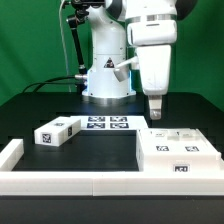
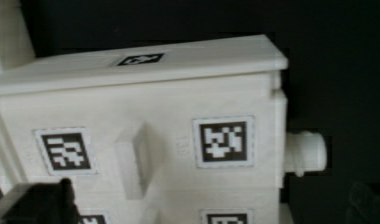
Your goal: Assemble cabinet
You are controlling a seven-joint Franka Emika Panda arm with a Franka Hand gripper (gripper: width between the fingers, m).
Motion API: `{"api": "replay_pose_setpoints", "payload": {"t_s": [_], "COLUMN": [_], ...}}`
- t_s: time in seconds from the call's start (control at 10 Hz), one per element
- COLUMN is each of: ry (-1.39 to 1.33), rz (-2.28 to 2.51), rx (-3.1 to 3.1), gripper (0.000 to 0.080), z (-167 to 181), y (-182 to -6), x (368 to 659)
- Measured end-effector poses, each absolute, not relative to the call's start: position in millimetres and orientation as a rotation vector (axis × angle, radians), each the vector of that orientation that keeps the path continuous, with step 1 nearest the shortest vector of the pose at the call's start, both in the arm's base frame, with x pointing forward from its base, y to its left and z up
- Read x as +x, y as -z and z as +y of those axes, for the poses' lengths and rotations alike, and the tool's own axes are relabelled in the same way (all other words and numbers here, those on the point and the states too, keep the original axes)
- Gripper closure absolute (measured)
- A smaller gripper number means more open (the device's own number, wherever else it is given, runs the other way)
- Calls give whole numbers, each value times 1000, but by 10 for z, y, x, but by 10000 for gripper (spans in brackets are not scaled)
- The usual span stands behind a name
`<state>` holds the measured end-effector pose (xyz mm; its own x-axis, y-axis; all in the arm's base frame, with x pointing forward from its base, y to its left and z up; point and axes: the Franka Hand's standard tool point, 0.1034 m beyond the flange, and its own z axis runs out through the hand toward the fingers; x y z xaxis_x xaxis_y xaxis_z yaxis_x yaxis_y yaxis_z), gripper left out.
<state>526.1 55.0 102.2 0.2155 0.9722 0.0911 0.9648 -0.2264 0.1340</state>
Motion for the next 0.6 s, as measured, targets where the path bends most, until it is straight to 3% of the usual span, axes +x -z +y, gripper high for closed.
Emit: {"api": "replay_pose_setpoints", "payload": {"t_s": [0.3,0.6], "ry": [-290,-285], "rz": [1684,1707], "rx": [2574,2561], "gripper": [2,2], "z": [667,675], "y": [-1050,-1021], "x": [4902,4829]}}
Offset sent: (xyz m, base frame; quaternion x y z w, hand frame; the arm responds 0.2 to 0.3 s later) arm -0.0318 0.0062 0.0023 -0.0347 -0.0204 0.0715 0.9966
